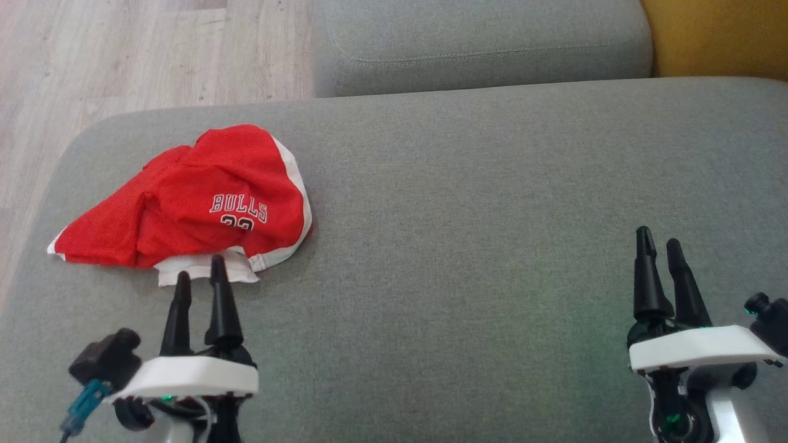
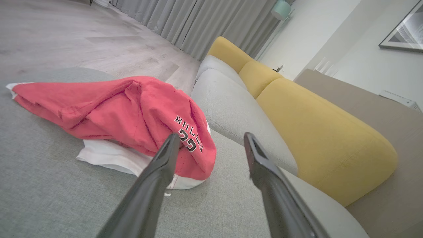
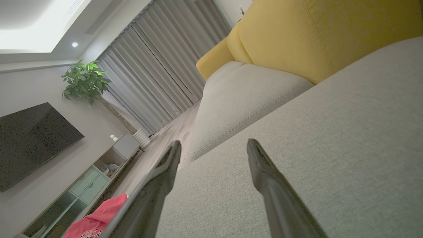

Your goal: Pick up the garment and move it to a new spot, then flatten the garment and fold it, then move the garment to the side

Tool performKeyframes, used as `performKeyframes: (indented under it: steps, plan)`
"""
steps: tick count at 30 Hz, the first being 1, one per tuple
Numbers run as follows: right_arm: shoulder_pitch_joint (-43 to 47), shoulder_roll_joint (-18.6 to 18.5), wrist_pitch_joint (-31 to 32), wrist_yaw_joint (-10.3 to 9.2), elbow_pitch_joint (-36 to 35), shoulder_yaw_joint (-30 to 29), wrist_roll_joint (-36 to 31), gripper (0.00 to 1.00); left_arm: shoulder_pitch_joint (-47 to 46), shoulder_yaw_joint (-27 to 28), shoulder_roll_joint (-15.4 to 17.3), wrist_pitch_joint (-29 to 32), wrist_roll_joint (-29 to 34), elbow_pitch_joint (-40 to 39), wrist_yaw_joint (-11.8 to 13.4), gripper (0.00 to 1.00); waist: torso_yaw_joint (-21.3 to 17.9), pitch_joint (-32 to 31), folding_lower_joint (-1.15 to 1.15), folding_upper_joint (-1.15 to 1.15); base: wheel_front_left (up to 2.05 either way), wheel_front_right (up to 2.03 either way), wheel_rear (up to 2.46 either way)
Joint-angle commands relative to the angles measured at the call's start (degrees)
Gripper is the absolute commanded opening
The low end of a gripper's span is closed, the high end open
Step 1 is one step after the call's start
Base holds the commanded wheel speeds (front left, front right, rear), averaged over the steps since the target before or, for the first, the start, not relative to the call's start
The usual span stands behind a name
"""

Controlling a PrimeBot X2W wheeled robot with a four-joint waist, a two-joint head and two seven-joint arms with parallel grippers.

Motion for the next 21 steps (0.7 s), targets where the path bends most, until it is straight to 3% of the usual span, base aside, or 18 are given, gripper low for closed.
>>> performKeyframes:
  steps: [1,21]
  plan:
    - [-3.1,-0.4,-0.9,-0.02,-2.6,1.3,-2.6,1.0,-3.4,-0.1,1.2,-0.8,2.5,-2.0,0.7,1.0,0.0,0.0,0.0,0.0,0.0,0.0,0.0]
    - [-3.2,-0.5,-4.2,-0.03,-4.3,3.8,-21.0,1.0,-7.1,-13.1,8.2,-4.2,19.8,0.5,9.3,1.0,-0.1,-0.3,0.0,0.0,0.0,0.0,0.0]
